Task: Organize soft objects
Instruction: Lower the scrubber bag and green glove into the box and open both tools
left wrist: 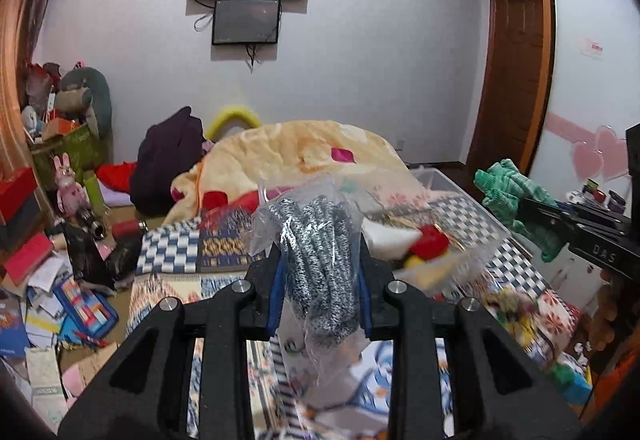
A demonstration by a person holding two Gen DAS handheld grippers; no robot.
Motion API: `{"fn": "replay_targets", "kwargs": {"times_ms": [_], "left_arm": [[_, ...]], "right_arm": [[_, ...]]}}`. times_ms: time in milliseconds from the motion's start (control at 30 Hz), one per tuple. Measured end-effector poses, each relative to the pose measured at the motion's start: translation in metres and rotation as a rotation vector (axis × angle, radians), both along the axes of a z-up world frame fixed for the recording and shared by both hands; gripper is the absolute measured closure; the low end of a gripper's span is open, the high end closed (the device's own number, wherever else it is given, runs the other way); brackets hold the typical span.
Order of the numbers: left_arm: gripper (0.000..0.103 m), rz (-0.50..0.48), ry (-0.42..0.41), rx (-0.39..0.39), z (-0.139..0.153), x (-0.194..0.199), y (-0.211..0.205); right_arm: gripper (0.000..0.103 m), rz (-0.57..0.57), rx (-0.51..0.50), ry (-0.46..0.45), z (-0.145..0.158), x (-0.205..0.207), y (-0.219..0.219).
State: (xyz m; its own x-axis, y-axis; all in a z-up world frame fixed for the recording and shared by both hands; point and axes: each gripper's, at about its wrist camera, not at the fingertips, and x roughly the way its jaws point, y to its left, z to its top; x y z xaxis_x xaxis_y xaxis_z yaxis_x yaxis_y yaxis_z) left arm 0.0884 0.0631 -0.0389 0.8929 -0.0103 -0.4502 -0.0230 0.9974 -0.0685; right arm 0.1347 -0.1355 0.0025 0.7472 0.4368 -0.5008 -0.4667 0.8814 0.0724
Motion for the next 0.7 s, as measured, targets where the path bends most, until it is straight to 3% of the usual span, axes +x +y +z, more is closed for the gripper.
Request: {"fn": "replay_targets", "kwargs": {"times_ms": [300,700], "left_arm": [[0.073,0.036,0.04,-0.003,-0.006,0.046,0.005],[0.073,0.043,0.141,0.01,-0.032,0.084,0.0]], "right_arm": [[0.085,-0.01,-0.018,0.009,0.0,0.029,0.018],[0.085,0.006,-0.105,0.111,-0.021,0.063,0.054]]}}
